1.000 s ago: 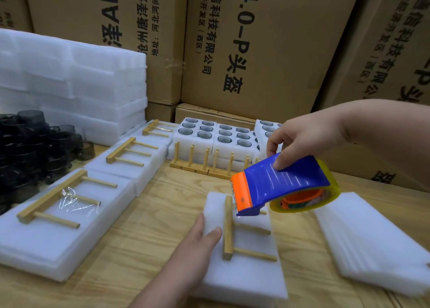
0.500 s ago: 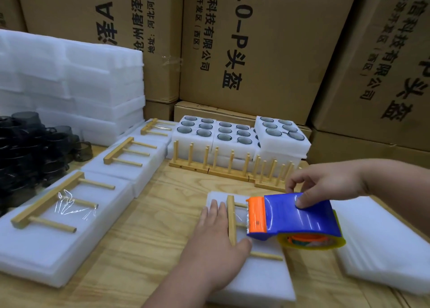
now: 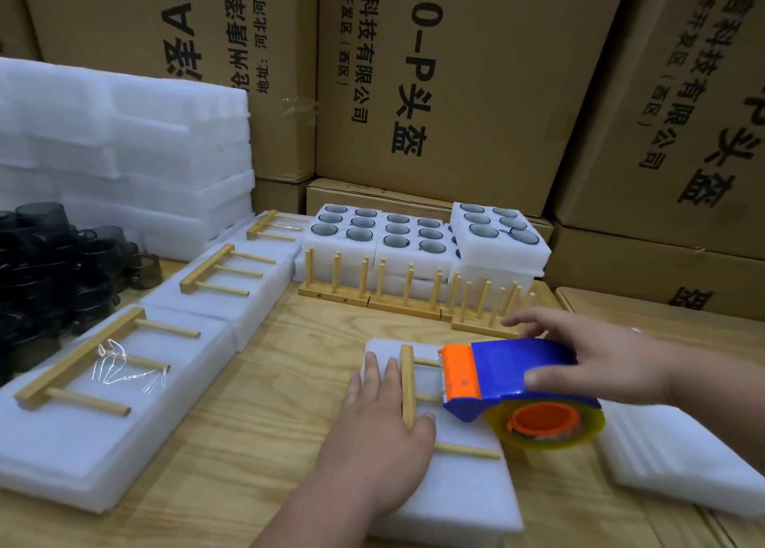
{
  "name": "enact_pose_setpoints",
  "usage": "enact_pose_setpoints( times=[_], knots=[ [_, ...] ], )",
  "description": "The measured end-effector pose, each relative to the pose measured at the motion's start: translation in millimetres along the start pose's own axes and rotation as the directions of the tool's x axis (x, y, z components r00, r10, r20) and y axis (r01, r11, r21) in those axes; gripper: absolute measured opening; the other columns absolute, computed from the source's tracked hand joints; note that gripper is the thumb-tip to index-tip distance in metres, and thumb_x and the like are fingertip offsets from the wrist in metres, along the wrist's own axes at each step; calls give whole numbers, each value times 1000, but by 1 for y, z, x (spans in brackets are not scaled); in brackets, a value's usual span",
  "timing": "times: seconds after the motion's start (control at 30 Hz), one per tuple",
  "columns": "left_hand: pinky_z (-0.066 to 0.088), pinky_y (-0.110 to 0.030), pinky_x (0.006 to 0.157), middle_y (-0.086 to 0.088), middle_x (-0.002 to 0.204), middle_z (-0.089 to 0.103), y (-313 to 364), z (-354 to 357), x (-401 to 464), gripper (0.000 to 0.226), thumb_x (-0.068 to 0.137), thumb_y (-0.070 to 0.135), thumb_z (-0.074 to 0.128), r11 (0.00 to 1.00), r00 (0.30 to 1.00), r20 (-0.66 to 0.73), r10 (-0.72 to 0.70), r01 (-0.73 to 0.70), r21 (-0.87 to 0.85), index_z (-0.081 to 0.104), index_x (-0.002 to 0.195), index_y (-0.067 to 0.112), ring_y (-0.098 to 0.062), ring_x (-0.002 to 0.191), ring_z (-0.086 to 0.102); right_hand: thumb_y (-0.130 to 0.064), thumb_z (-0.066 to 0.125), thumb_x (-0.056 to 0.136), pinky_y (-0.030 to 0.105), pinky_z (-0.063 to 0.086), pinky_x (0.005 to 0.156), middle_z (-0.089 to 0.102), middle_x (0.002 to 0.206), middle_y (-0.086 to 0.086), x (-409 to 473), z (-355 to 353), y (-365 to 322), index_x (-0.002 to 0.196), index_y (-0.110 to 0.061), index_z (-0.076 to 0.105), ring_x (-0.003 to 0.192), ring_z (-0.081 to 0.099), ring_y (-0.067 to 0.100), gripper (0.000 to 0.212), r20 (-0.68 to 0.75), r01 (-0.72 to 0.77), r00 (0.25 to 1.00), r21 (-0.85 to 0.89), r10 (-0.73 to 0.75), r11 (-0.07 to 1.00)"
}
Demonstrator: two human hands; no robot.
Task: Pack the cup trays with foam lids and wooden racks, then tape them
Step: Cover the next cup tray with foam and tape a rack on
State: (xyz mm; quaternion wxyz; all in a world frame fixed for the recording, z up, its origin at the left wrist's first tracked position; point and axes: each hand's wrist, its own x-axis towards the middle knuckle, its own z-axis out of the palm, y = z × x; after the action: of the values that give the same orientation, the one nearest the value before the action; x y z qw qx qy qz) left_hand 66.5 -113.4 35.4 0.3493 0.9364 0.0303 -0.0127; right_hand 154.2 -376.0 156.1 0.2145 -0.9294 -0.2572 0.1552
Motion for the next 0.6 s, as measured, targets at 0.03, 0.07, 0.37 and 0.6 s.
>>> enact_pose_setpoints(
  times=[0.03,0.07,0.37,0.6],
  knots=[
    [0,-34,125,8,167,-26,1,0,0,81,101,55,36,1000,1000,-1,4,-4,6,-8,163,27,-17,156,-17,-79,78,60,11,47,85,47,126,-37,-5,5,4,133,-71,34,110,57,-10,86,-13,35,999,-72,-36,997],
    [0,-34,125,8,167,-26,1,0,0,79,102,53,36,1000,1000,-2,7,-7,10,-8,163,27,-17,156,-17,-82,78,56,11,46,88,41,130,-41,-9,9,9,137,-73,25,115,52,-13,97,-20,76,997,-179,-81,981],
    [-8,-43,124,4,166,-30,20,-16,24,114,82,72,53,975,991,90,102,-118,190,-16,160,26,-16,151,-30,-51,58,75,29,47,94,34,130,-31,-10,17,6,145,-68,17,111,51,1,82,30,176,982,-495,-186,851],
    [2,-41,127,9,171,-8,34,-1,32,131,70,87,58,948,978,83,191,-206,244,-9,163,22,-12,155,-20,-51,55,76,23,41,90,33,127,-24,-3,13,10,137,-77,10,107,47,2,80,68,221,974,-501,-216,837]
  ],
)
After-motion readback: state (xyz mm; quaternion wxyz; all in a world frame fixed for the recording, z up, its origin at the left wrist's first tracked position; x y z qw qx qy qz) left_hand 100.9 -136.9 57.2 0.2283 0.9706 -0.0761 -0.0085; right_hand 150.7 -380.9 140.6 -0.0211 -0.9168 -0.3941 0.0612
